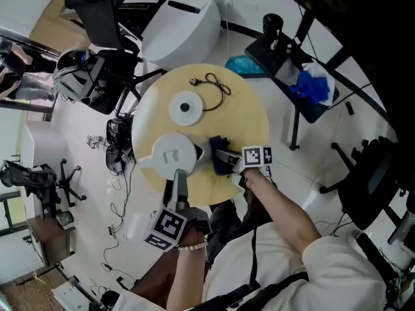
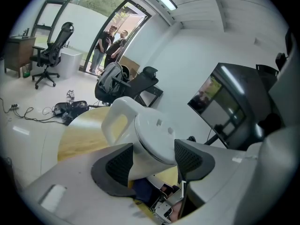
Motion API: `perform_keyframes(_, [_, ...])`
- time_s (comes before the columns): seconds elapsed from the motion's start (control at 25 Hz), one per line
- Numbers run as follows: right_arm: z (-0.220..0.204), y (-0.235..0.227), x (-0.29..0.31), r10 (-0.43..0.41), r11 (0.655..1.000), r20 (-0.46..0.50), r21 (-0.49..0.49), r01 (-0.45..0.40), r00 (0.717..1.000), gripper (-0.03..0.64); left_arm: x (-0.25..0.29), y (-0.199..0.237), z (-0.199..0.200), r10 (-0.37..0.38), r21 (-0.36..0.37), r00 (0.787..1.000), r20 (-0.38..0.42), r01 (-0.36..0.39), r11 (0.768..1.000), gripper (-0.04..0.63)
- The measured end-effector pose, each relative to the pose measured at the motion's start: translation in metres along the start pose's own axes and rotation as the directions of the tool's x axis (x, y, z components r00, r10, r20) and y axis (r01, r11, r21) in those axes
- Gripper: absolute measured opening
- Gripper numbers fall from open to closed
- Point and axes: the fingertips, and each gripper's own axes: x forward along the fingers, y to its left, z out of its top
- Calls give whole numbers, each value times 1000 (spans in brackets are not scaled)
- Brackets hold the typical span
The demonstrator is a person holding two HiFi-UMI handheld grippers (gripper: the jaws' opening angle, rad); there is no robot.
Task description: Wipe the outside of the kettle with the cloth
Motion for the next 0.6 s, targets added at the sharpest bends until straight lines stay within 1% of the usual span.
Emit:
perform_keyframes(0.12, [-1,-1,-3,-20,1000,-12,-16,20,1000,64,0,3,-4,-31,2,1000,2,31,1000,278])
perform_keyframes(0.2, [0,13,-5,-11,999,-16,-36,11,1000,64,0,6,-6,-52,15,999,3,52,999,281])
perform_keyframes(0.28, [2,38,-9,12,997,-14,-77,-13,1000,64,1,8,-6,-63,26,998,3,63,998,281])
perform_keyframes(0.36, [4,70,-15,47,992,-6,-117,-48,999,64,3,10,-6,-64,20,998,0,64,998,281])
perform_keyframes(0.52, [4,135,-30,119,979,21,-172,-114,993,64,7,10,-8,-70,3,998,-4,70,998,281])
perform_keyframes(0.6, [3,158,-37,138,974,42,-188,-128,990,64,8,10,-8,-77,0,997,-6,77,997,282])
